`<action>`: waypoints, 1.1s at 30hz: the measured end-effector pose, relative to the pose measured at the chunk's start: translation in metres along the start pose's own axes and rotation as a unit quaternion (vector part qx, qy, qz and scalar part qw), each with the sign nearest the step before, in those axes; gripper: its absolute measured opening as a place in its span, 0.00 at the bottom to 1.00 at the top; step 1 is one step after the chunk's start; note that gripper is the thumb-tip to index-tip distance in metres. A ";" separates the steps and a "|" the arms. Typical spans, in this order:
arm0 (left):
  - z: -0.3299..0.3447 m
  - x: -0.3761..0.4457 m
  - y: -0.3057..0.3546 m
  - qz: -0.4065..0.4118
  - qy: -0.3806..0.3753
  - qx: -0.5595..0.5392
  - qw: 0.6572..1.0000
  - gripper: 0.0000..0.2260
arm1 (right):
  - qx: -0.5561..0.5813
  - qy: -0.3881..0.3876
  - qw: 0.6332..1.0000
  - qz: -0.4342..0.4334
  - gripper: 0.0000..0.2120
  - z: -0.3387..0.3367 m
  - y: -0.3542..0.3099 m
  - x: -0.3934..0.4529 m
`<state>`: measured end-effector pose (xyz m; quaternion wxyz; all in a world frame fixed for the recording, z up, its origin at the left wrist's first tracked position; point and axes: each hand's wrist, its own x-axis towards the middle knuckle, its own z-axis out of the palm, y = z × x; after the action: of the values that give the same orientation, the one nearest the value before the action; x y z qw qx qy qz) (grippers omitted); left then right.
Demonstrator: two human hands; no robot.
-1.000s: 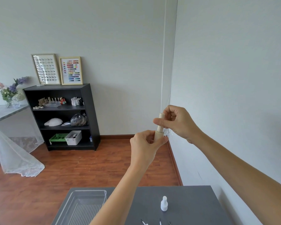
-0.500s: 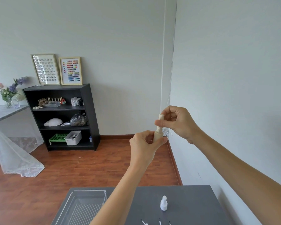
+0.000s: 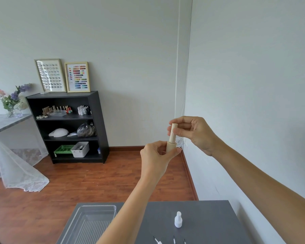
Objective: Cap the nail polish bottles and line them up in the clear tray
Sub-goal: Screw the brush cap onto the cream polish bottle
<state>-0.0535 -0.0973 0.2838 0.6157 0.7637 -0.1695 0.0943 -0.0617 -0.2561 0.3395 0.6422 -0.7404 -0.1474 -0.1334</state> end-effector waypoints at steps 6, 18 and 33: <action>0.001 0.001 -0.006 -0.001 -0.023 -0.004 1.000 0.05 | -0.036 0.019 0.999 -0.015 0.09 0.004 0.001 0.001; 0.002 0.002 -0.022 -0.014 -0.060 -0.030 0.998 0.04 | -0.053 0.032 0.998 -0.005 0.05 0.013 0.016 -0.001; -0.024 -0.027 -0.119 -0.113 -0.125 0.068 0.983 0.15 | -0.140 0.026 0.985 0.100 0.04 0.057 0.115 -0.034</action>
<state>-0.0323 -0.0484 0.1718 0.5427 0.8240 -0.1508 -0.0614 -0.0481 -0.2159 0.2135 0.5462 -0.8300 -0.0360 -0.1069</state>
